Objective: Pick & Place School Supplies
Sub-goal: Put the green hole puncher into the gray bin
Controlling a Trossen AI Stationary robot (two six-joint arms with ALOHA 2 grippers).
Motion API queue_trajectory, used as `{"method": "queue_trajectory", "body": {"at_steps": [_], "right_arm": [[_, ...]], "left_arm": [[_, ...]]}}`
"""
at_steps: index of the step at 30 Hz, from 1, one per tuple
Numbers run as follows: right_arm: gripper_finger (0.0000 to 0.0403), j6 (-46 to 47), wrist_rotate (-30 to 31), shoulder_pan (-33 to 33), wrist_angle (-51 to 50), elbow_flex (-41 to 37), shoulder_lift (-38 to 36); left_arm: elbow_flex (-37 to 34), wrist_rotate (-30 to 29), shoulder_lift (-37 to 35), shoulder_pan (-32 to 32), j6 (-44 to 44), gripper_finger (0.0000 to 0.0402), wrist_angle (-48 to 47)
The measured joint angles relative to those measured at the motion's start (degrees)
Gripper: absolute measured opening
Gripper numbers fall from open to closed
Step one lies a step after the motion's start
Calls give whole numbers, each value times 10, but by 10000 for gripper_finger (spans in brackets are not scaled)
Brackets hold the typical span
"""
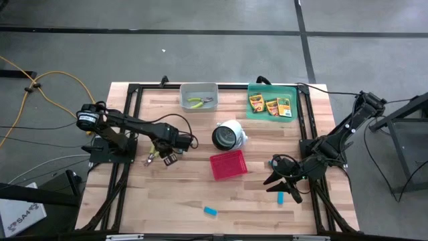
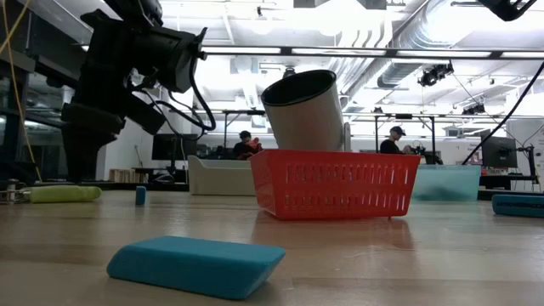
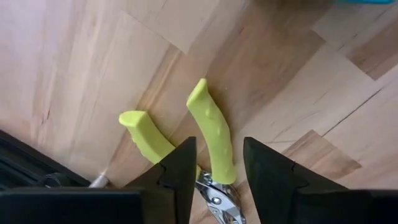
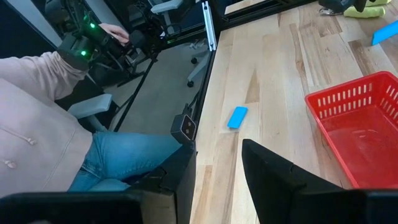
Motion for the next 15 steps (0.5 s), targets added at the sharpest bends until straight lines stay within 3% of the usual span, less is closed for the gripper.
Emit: {"method": "queue_trajectory", "body": {"at_steps": [15], "right_arm": [[122,0,2,0,0,0,0]], "left_arm": [[-45,22,0,-2,-19,132,40]]}}
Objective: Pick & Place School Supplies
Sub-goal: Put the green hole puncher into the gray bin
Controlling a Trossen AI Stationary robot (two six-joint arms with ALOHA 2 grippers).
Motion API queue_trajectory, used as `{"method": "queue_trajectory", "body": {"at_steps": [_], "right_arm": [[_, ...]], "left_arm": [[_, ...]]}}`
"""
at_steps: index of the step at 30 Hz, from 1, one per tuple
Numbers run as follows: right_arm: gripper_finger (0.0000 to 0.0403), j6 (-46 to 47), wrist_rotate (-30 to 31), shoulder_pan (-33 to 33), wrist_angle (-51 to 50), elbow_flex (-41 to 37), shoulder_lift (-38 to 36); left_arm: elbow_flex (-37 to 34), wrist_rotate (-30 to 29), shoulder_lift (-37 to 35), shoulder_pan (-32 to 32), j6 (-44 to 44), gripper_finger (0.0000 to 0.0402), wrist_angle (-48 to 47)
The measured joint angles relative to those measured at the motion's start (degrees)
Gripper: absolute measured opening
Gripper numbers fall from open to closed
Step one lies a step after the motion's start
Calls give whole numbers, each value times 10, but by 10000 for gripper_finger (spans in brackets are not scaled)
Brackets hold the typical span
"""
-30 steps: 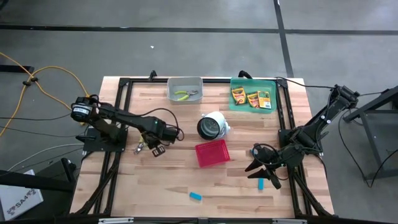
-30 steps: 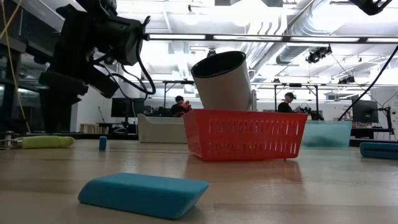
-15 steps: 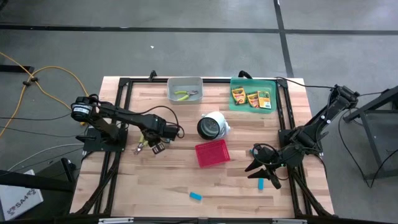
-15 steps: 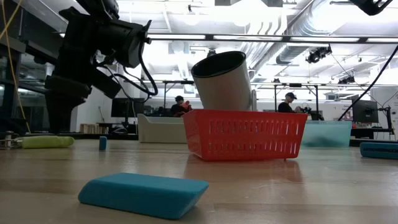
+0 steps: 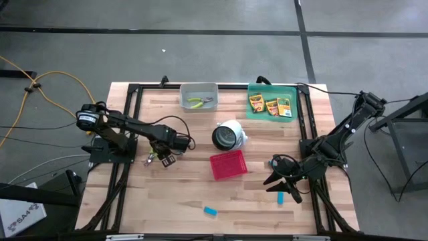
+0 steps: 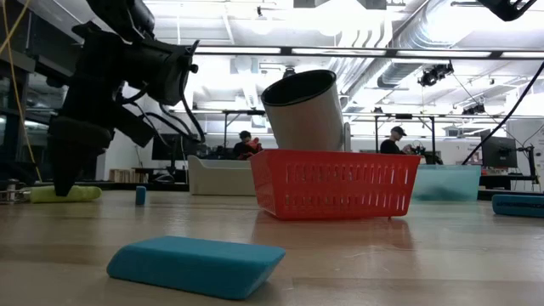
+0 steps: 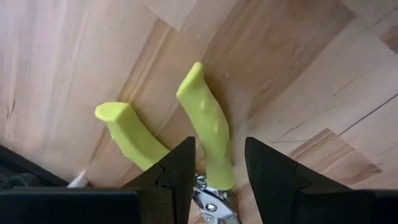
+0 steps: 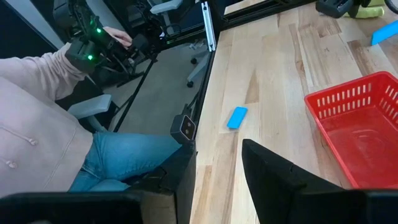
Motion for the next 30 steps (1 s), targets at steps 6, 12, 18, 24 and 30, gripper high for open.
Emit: {"method": "queue_trajectory", "body": {"at_steps": [6,12,18,24,30], "right_arm": [[122,3,0,0,0,0,0],[122,13,0,0,0,0,0],[122,13,0,0,0,0,0],[122,13,0,0,0,0,0],[122,13,0,0,0,0,0]], "left_arm": [[-4,1,0,0,0,132,8],[-11,1,0,0,-1,132,12],[-12,1,0,0,-1,126,12],[-12,0,0,0,-1,86,12],[-12,1,0,0,-1,41,13]]}}
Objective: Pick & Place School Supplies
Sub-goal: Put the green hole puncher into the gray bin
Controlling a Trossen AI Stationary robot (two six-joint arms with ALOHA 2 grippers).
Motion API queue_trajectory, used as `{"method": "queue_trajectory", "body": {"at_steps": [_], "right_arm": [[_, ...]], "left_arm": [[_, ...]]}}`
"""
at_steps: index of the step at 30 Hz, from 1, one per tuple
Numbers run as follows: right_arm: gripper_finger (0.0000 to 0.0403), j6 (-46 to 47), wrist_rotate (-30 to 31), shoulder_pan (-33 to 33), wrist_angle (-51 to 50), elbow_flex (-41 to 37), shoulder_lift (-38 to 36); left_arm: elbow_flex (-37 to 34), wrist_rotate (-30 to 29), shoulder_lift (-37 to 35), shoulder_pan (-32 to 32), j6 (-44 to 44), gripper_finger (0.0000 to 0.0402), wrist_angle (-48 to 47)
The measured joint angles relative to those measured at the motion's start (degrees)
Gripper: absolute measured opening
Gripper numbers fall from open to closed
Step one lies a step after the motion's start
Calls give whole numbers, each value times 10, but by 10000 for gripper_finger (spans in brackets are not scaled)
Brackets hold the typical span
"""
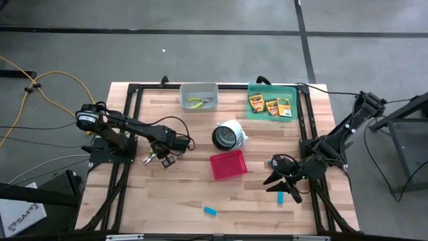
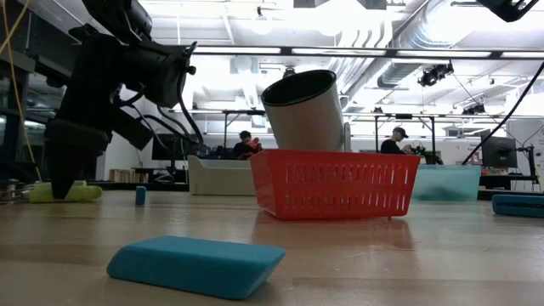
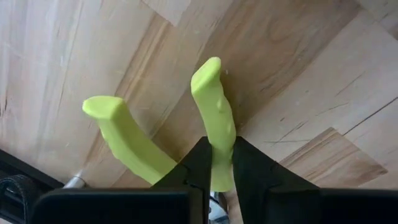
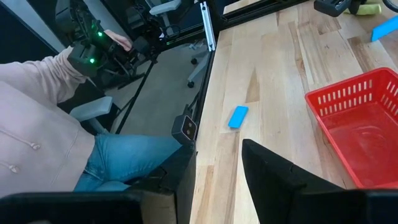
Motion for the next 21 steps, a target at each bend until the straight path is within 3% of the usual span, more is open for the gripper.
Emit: {"method": "queue_trajectory", "body": {"at_steps": [17,21], "right_arm": [[122,0,0,0,0,0,0],[122,0,0,0,0,0,0]], "left_arm": [[0,22,0,0,26,30,0],[0,18,0,0,19,43,0]]}}
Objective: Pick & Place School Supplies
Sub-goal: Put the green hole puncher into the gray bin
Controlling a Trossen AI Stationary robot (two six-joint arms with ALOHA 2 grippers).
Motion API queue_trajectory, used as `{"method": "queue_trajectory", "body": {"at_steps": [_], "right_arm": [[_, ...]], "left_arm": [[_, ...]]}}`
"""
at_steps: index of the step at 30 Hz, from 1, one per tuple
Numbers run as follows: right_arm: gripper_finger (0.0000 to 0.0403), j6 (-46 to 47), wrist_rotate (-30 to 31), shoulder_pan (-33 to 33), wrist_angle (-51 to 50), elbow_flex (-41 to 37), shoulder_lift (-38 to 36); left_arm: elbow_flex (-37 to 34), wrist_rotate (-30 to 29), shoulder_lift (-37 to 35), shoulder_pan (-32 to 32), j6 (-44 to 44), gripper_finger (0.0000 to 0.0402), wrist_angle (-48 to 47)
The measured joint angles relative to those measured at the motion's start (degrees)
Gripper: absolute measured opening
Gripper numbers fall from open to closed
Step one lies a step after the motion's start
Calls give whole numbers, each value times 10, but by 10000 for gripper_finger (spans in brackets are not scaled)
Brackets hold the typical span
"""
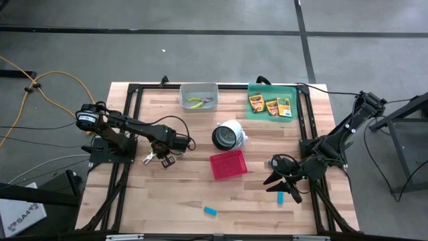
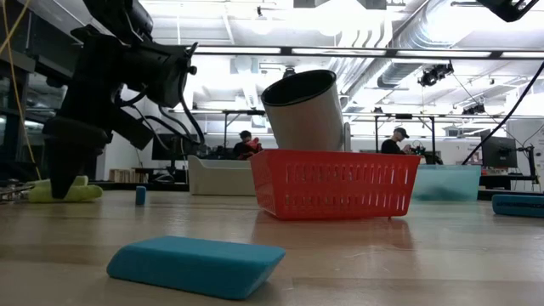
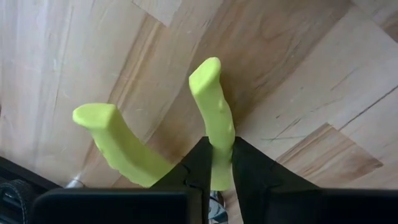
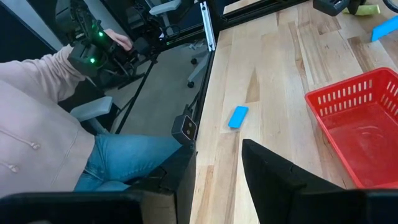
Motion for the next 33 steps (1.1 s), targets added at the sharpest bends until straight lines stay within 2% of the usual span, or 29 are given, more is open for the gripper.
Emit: {"method": "queue_trajectory", "body": {"at_steps": [6,21,24,29,33], "right_arm": [[122,0,0,0,0,0,0],[122,5,-2,0,0,0,0],[122,5,-2,0,0,0,0],[122,5,-2,0,0,0,0],[122,5,-2,0,0,0,0]], "left_arm": [[-1,-5,1,0,-2,75,8],[-30,-1,-2,0,-4,81,50],[-31,-1,-2,0,-4,73,48],[-31,-2,-1,0,-1,33,47],[-26,-2,0,0,4,33,44]]}}
